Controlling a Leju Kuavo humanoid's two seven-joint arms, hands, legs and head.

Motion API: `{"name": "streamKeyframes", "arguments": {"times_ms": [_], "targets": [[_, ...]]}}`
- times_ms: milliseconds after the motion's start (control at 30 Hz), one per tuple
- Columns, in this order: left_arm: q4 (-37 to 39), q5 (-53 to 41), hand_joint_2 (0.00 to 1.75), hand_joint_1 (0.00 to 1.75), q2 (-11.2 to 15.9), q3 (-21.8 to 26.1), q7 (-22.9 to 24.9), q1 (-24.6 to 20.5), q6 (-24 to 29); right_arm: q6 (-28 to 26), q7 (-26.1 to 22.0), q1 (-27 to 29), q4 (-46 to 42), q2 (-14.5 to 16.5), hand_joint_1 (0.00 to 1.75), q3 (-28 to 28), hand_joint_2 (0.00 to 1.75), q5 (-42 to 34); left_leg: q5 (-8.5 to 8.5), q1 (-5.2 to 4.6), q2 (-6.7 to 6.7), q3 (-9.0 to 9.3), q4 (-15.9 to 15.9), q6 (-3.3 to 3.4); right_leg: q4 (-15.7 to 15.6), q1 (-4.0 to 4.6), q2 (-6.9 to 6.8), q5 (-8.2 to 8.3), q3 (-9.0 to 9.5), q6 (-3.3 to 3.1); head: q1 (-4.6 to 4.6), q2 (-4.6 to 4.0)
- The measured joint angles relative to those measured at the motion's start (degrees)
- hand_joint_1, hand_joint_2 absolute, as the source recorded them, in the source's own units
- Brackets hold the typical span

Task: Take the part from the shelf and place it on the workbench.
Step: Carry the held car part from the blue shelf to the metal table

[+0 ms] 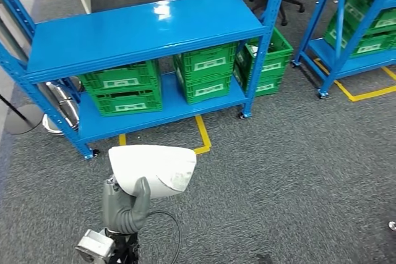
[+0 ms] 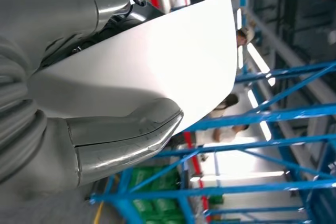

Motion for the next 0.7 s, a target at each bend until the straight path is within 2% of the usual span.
{"name": "streamKeyframes", "arguments": {"times_ms": [33, 100, 133, 167, 233, 300, 333, 367, 400, 433, 467, 500, 533, 567, 600, 633, 700], "targets": [[0.67, -0.47, 1.75, 1.75, -0.28, 0.48, 0.00, 0.08, 1.01, -0.62, 0.69, -0.06, 0.00, 0.00, 0.00, -0.10, 0.00, -0.11, -0.03, 0.00, -0.78, 0.50, -1.20, 0.20, 0.08, -0.14, 0.63, 0.22, -0.46, 0.38, -0.03, 0.00], [1.57, -1.11, 1.75, 1.75, -0.88, 1.37, 0.08, 0.09, 2.26, -1.26, 1.71, -0.06, 0.00, -0.01, 0.00, -0.34, 0.00, -0.08, -0.25, 0.02, 0.21, 0.72, -2.33, 0.49, 0.11, -0.33, 1.72, 0.58, -1.13, 1.19, -0.15, 0.00], [1.90, -1.22, 1.75, 1.75, -1.10, 1.59, 0.16, 0.00, 2.27, -1.33, 2.01, 0.01, 0.00, -0.01, 0.00, -0.43, 0.00, 0.00, -0.27, 0.09, 1.01, 0.84, -2.87, 0.74, 0.40, -0.27, 1.33, 0.33, -1.61, 1.48, -0.11, 0.00], [2.16, -1.31, 1.75, 1.75, -1.26, 1.73, 0.24, -0.07, 2.09, -1.35, 2.21, 0.06, 0.00, -0.01, 0.00, -0.49, 0.00, 0.08, -0.26, 0.21, 1.79, 0.97, -3.42, 1.07, 1.59, -0.21, 0.29, -0.49, -2.46, 1.74, 0.06, 0.00], [2.62, -1.58, 1.75, 1.75, -1.36, 1.80, 0.32, -0.14, 1.41, -1.32, 2.26, -0.02, 0.00, -0.02, 0.00, -0.51, 0.00, 0.04, -0.17, 0.28, 3.27, 0.98, -3.90, 1.53, 7.22, -0.17, -2.46, -3.47, -5.58, 2.20, 0.50, 0.00], [2.93, -1.92, 1.75, 1.75, -1.31, 1.78, 0.33, -0.13, 0.68, -1.12, 1.84, -0.10, 0.00, -0.03, 0.00, -0.61, 0.00, -0.28, -0.17, 0.19, 4.80, 0.83, -3.85, 1.66, 14.74, -0.29, -3.52, -6.21, -9.32, 2.59, 0.69, 0.00], [3.02, -1.97, 1.75, 1.75, -1.28, 1.76, 0.33, -0.12, 0.40, -0.98, 1.52, -0.07, 0.00, -0.03, 0.00, -0.71, 0.00, -0.47, -0.19, 0.16, 5.58, 0.82, -3.81, 1.67, 16.72, -0.33, -3.67, -6.37, -10.33, 2.73, 0.68, 0.00], [3.06, -1.88, 1.75, 1.75, -1.26, 1.77, 0.33, -0.10, 0.22, -0.87, 1.23, -0.02, -0.01, -0.04, 0.00, -0.83, 0.00, -0.64, -0.22, 0.15, 6.32, 0.82, -3.75, 1.66, 16.53, -0.34, -3.87, -5.47, -10.25, 2.82, 0.69, -0.01], [3.06, -1.72, 1.75, 1.75, -1.26, 1.83, 0.33, -0.06, 0.12, -0.80, 1.04, 0.03, -0.01, -0.07, 0.00, -0.93, 0.00, -0.80, -0.28, 0.15, 6.98, 0.85, -3.65, 1.61, 13.92, -0.34, -4.26, -3.60, -8.93, 2.83, 0.70, -0.01], [3.05, -1.54, 1.75, 1.75, -1.28, 1.89, 0.33, -0.03, 0.03, -0.76, 0.98, 0.04, -0.02, -0.10, 0.00, -1.00, 0.00, -0.90, -0.39, 0.13, 7.59, 0.88, -3.48, 1.48, 9.83, -0.32, -5.25, -1.47, -6.81, 2.80, 0.70, -0.01], [3.01, -1.43, 1.75, 1.75, -1.29, 1.96, 0.33, 0.03, -0.05, -0.73, 1.07, -0.05, -0.02, -0.13, 0.00, -1.04, 0.00, -0.95, -0.55, -0.05, 8.13, 0.85, -3.23, 1.25, 5.75, -0.12, -6.67, -0.03, -4.74, 2.68, 0.75, -0.01], [2.94, -1.54, 1.75, 1.75, -1.29, 2.01, 0.32, 0.10, -0.11, -0.72, 1.23, -0.20, -0.01, -0.14, 0.00, -1.06, 0.00, -1.03, -0.69, -0.25, 8.63, 0.77, -2.99, 0.98, 2.79, 0.01, -7.72, 0.81, -3.19, 2.34, 0.75, -0.01], [2.87, -1.87, 1.75, 1.75, -1.29, 2.04, 0.32, 0.14, -0.07, -0.71, 1.36, -0.33, -0.01, -0.14, 0.00, -1.07, 0.00, -1.22, -0.79, -0.47, 9.14, 0.69, -2.76, 0.73, 1.29, 0.14, -8.44, 0.98, -2.47, 1.98, 0.72, -0.01], [2.82, -2.42, 1.75, 1.75, -1.29, 2.08, 0.32, 0.19, 0.19, -0.73, 1.40, -0.40, -0.01, -0.14, 0.00, -1.17, 0.00, -1.65, -0.83, -0.66, 9.68, 0.63, -2.62, 0.52, 1.03, 0.28, -8.38, 0.80, -2.45, 1.57, 0.69, -0.01], [2.81, -3.10, 1.75, 1.75, -1.30, 2.13, 0.34, 0.21, 0.64, -0.80, 1.37, -0.38, -0.01, -0.14, 0.00, -1.43, 0.00, -2.33, -0.86, -0.68, 10.30, 0.64, -2.52, 0.34, 1.13, 0.20, -7.65, 0.94, -2.60, 1.10, 0.64, 0.00], [2.86, -3.64, 1.75, 1.75, -1.32, 2.23, 0.44, 0.22, 1.10, -0.93, 1.47, -0.31, -0.01, -0.14, 0.00, -1.84, 0.00, -3.11, -1.14, -0.60, 10.30, 0.67, -2.30, 0.07, 1.14, 0.12, -7.01, 1.09, -2.76, 0.75, 0.62, 0.00], [3.00, -3.77, 1.75, 1.75, -1.40, 2.58, 0.65, 0.36, 1.26, -1.30, 2.00, -0.30, -0.02, -0.15, 0.00, -2.85, 0.00, -4.55, -3.35, -0.29, 8.14, -0.19, 0.27, -0.55, 1.08, -0.12, -5.64, 1.49, -2.95, 0.00, 0.44, 0.00]]}}
